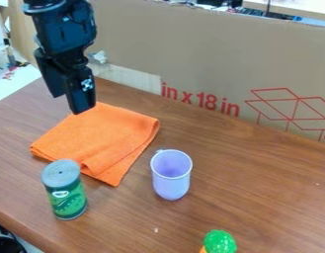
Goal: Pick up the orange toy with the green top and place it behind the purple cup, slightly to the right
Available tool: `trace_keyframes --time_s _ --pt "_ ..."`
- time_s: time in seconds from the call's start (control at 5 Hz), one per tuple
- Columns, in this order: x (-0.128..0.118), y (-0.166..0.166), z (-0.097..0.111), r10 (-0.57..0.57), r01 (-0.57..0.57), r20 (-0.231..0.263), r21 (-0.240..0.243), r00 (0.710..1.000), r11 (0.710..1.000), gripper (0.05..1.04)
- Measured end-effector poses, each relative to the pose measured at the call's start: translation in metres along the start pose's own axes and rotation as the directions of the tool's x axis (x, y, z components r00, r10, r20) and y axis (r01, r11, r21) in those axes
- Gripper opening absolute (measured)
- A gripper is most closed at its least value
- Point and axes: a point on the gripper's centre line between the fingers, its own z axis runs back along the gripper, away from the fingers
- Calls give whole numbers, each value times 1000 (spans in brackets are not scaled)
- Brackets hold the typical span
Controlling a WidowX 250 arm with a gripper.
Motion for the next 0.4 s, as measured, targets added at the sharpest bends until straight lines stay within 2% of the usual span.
trace_keyframes --time_s 0.2,0.4 --pt "-2 -1 -6 6 -6 -20 -15 1000 1000 1001" --pt "13 -31 -7 -29 29 -28 -26 999 999 1001"
